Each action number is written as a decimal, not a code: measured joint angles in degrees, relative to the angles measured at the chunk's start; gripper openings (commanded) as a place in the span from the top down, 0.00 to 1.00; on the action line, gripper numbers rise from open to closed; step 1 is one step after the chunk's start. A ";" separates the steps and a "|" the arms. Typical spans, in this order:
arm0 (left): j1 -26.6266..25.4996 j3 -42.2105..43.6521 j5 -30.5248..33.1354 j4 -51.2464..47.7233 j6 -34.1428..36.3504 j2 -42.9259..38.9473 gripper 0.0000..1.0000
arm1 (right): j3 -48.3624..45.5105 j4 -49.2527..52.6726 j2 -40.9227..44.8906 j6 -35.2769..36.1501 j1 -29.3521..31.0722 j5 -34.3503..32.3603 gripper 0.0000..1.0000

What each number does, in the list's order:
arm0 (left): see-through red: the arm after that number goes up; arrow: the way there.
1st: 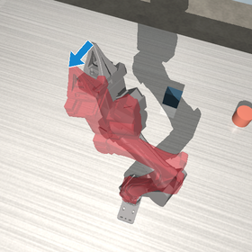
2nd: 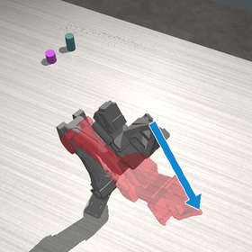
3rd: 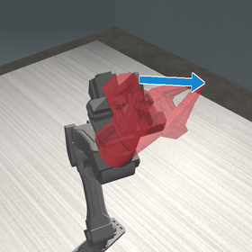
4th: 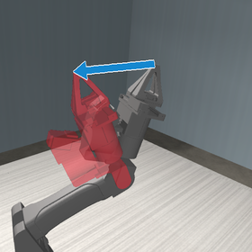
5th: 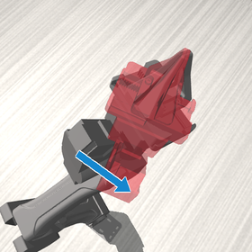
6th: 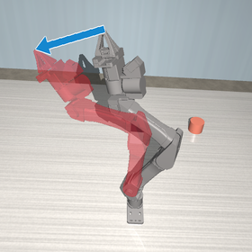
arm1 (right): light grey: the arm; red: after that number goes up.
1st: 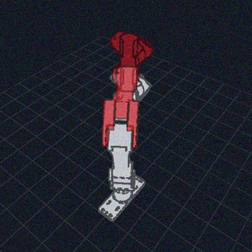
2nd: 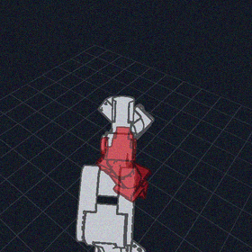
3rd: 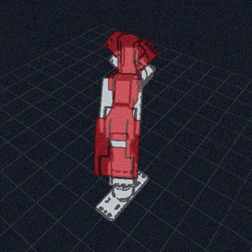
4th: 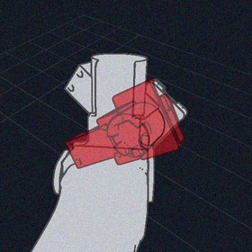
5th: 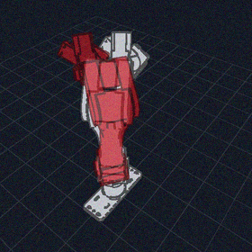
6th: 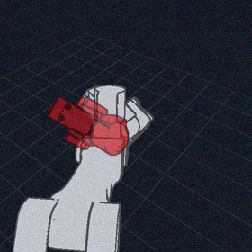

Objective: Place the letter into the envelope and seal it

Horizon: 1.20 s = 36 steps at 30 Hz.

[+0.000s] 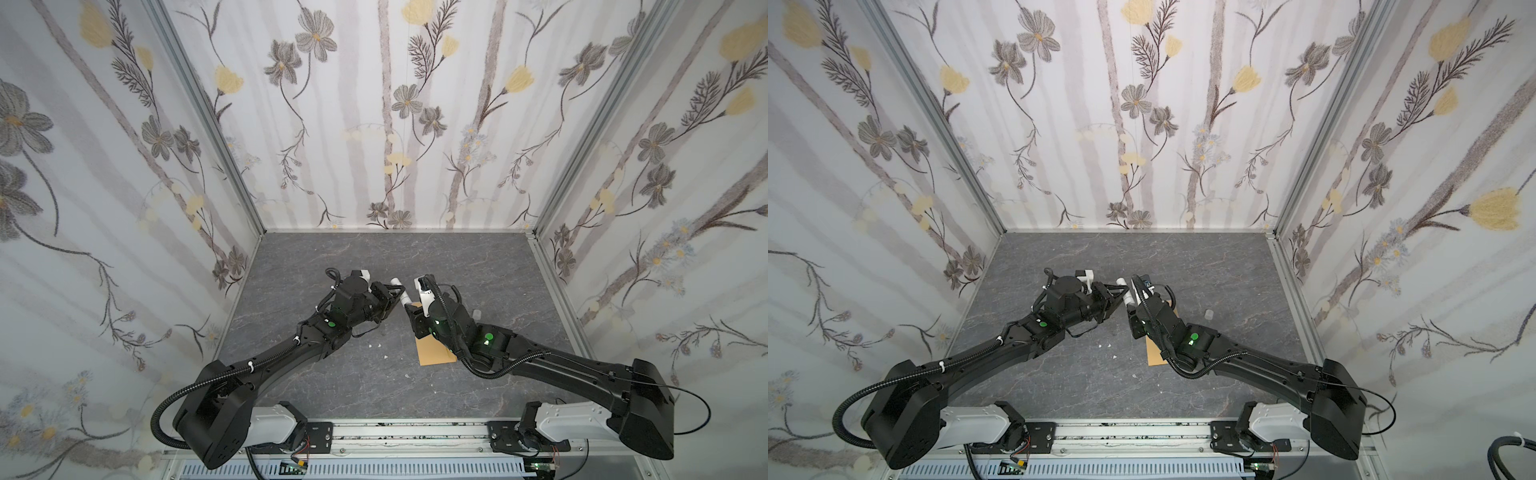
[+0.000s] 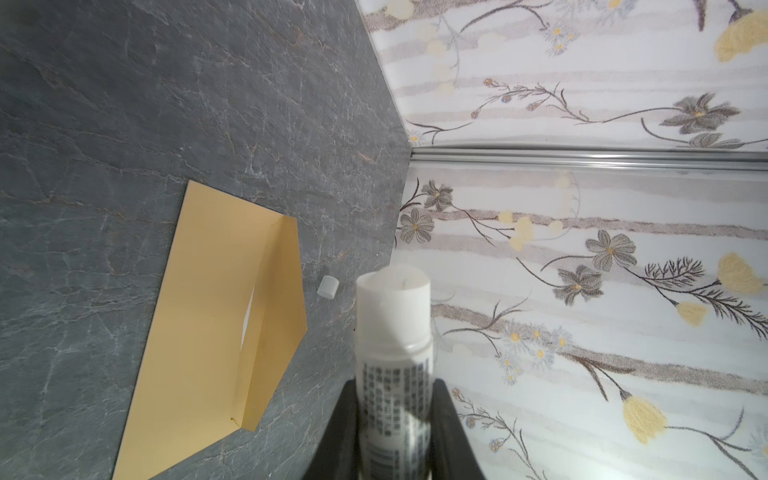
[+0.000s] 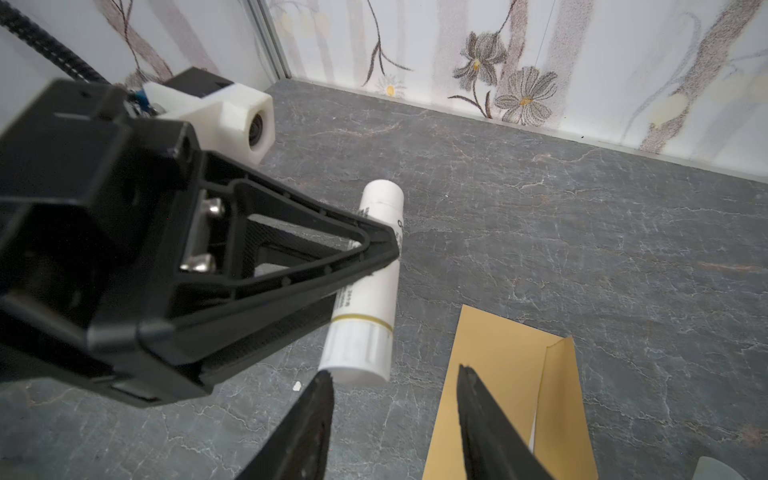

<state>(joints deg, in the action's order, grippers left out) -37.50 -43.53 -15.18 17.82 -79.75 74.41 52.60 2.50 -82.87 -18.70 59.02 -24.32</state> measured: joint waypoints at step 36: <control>-0.07 -0.24 1.18 -1.07 -0.17 -0.02 1.00 | 4.81 1.86 -4.44 1.84 0.44 1.27 0.82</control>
<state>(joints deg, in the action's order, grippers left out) -37.56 -43.77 -14.00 16.75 -79.92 74.39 57.41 4.36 -87.31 -16.86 59.46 -23.05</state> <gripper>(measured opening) 0.193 0.242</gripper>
